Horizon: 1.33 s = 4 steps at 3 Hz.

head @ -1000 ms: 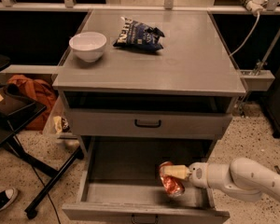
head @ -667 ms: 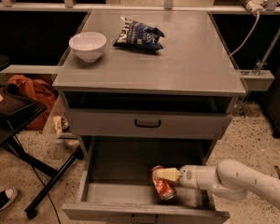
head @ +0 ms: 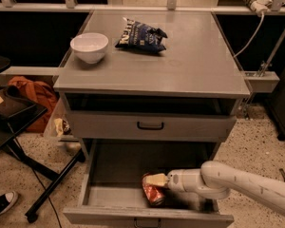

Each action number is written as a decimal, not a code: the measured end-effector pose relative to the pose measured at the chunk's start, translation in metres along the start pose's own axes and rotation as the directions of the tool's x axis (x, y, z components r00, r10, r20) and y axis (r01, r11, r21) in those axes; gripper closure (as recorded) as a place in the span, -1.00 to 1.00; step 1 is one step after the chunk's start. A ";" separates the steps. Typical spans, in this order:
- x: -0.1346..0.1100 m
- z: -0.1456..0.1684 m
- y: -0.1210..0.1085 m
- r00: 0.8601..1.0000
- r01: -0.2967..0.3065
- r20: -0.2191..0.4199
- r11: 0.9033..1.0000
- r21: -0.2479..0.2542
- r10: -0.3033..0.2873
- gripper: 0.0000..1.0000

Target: Place coke can into middle drawer

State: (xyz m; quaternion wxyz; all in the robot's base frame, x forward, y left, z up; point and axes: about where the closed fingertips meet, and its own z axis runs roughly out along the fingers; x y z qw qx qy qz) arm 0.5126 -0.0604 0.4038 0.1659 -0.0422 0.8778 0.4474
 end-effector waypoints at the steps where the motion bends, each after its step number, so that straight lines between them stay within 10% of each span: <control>1: -0.007 0.008 -0.001 1.000 0.026 0.010 1.000 0.013 -0.026 -0.31; 2: -0.025 -0.006 0.008 0.993 0.103 0.059 0.994 0.037 -0.105 -0.78; 4: -0.047 -0.048 0.019 0.958 0.256 0.105 0.961 0.100 -0.266 -1.00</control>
Offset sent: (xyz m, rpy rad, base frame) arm 0.0350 -0.0170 0.0464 -0.0825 -0.2373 -0.0157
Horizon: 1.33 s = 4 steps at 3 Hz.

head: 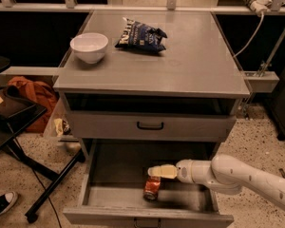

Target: Place coke can into middle drawer

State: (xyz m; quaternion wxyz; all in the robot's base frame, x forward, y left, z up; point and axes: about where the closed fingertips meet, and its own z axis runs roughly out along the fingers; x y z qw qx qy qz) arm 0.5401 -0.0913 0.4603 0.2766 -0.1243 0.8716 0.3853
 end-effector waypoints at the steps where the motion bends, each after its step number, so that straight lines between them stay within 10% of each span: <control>1: 0.000 0.000 0.000 1.000 0.000 0.000 1.000 0.000 0.000 -1.00; 3: -0.001 -0.027 0.009 0.999 0.023 -0.043 0.999 -0.047 -0.025 -1.00; 4: 0.001 -0.119 0.032 0.995 0.056 -0.083 0.998 -0.015 -0.057 -1.00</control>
Offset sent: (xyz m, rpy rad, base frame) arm -0.0021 0.0020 -0.0011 0.0281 0.0259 0.0343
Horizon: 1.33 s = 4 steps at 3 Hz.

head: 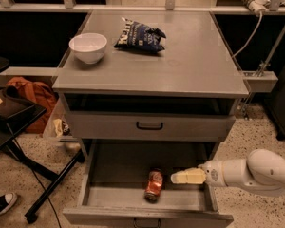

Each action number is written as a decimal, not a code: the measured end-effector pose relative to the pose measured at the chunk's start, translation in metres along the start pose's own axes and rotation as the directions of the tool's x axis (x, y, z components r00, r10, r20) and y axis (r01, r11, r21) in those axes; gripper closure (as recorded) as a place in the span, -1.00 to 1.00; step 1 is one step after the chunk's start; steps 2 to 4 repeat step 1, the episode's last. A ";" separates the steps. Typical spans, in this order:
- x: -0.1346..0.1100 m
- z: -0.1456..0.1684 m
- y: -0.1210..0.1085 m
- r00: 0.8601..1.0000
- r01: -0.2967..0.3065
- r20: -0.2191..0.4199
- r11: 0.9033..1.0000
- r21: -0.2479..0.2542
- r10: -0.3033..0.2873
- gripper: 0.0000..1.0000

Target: Place coke can into middle drawer

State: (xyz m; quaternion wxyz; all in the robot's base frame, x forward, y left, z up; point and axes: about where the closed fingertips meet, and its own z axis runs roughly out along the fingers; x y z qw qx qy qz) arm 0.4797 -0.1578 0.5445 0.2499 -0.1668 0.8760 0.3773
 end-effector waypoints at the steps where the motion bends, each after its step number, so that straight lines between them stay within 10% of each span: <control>1: -0.002 -0.002 0.003 1.000 0.006 -0.002 1.000 -0.002 -0.006 -1.00; 4: -0.002 -0.002 0.003 1.000 0.006 -0.002 1.000 -0.002 -0.006 -1.00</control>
Offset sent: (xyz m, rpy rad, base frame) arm 0.0000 0.0000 0.0000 0.0000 0.0000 0.0000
